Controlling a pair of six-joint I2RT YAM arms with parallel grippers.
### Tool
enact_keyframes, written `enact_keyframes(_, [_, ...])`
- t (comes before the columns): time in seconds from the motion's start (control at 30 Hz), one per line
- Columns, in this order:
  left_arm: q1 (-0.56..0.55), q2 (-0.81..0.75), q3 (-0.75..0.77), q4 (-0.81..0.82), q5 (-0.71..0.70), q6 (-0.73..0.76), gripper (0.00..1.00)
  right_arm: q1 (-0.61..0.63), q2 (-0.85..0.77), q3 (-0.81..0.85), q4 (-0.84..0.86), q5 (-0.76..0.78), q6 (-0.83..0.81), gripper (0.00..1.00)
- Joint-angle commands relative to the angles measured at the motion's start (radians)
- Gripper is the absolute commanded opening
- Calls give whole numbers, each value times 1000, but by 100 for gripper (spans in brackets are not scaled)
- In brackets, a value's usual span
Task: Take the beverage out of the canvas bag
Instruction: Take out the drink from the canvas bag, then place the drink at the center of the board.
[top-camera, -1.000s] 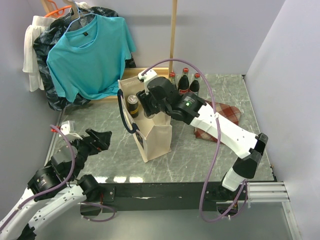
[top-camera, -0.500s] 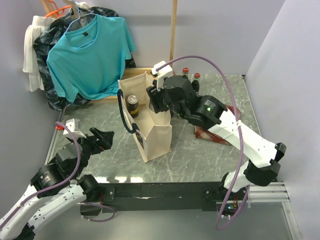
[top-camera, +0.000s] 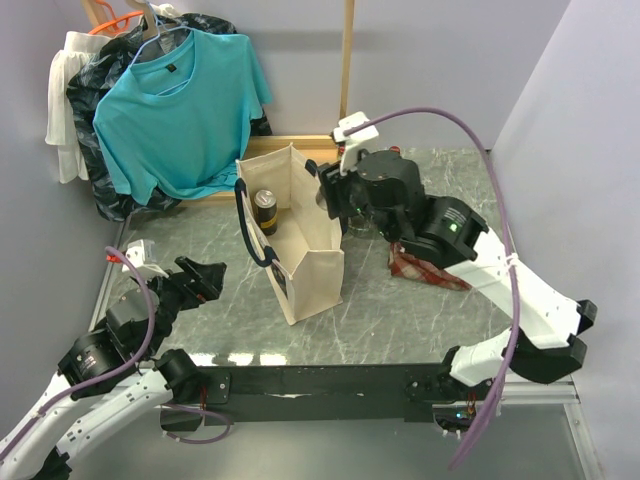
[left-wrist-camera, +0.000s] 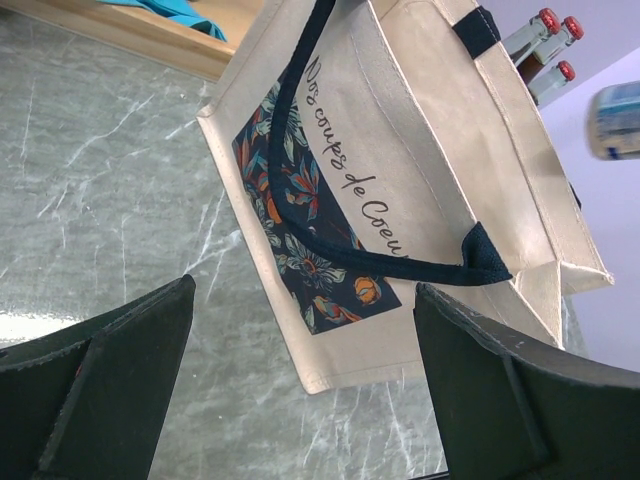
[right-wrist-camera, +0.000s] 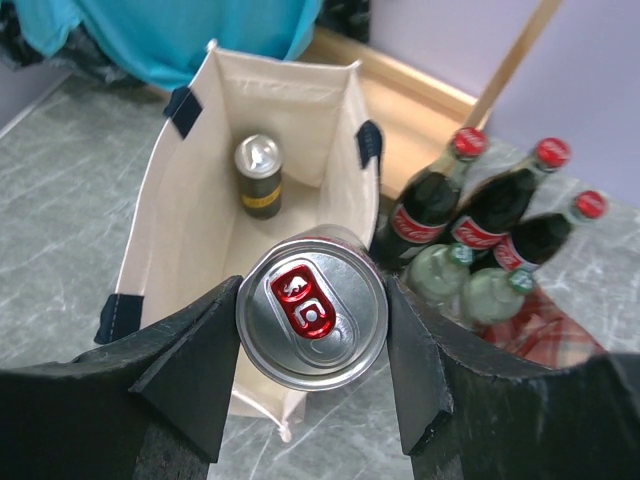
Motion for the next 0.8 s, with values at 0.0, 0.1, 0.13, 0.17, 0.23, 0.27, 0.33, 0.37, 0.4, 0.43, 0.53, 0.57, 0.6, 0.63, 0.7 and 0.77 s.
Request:
enact_keyframes(0.0, [-4,3,2,11,8,6,96,7,-79,9,67,100,-18,0])
enact_keyframes(0.1, [-4,11,2,11,8,6,96,9,-111,-28,82,133,-16,0])
enact_keyframes(0.13, [-4,12,3,9,9,6,96,10,-120,-37,85,139,-15,0])
enact_keyframes(0.17, [-4,14,2,9,9,6,96,9,-137,-46,91,159,-13,0])
enact_keyframes(0.23, [-4,12,3,9,9,6,96,9,-153,-75,96,175,-13,0])
enact_keyframes(0.27, [-4,9,3,9,9,6,96,9,-169,-84,99,195,-12,0])
enact_keyframes(0.33, [-4,8,2,7,8,6,96,9,-183,-118,104,219,-6,0])
enact_keyframes(0.37, [-4,3,3,9,8,6,96,7,-199,-132,108,233,-4,0])
enact_keyframes(0.4, [-4,1,3,9,8,5,96,7,-206,-161,111,239,3,0])
enact_keyframes(0.43, [-4,-3,3,7,5,3,96,7,-216,-176,113,245,10,0])
enact_keyframes(0.53, [-4,-11,3,7,3,2,96,-2,-249,-256,134,248,26,0])
enact_keyframes(0.57, [-2,-15,0,11,3,3,96,-6,-266,-275,140,248,33,0])
enact_keyframes(0.6, [-4,-16,-1,12,2,3,96,-22,-272,-307,144,238,45,0])
enact_keyframes(0.63, [-4,-17,2,8,-1,2,96,-29,-288,-324,148,230,53,0])
enact_keyframes(0.7, [-4,-16,5,-5,-21,-10,96,-57,-303,-379,176,207,62,0])
enact_keyframes(0.77, [-4,-11,3,-11,-35,-21,96,-85,-323,-431,200,157,69,0])
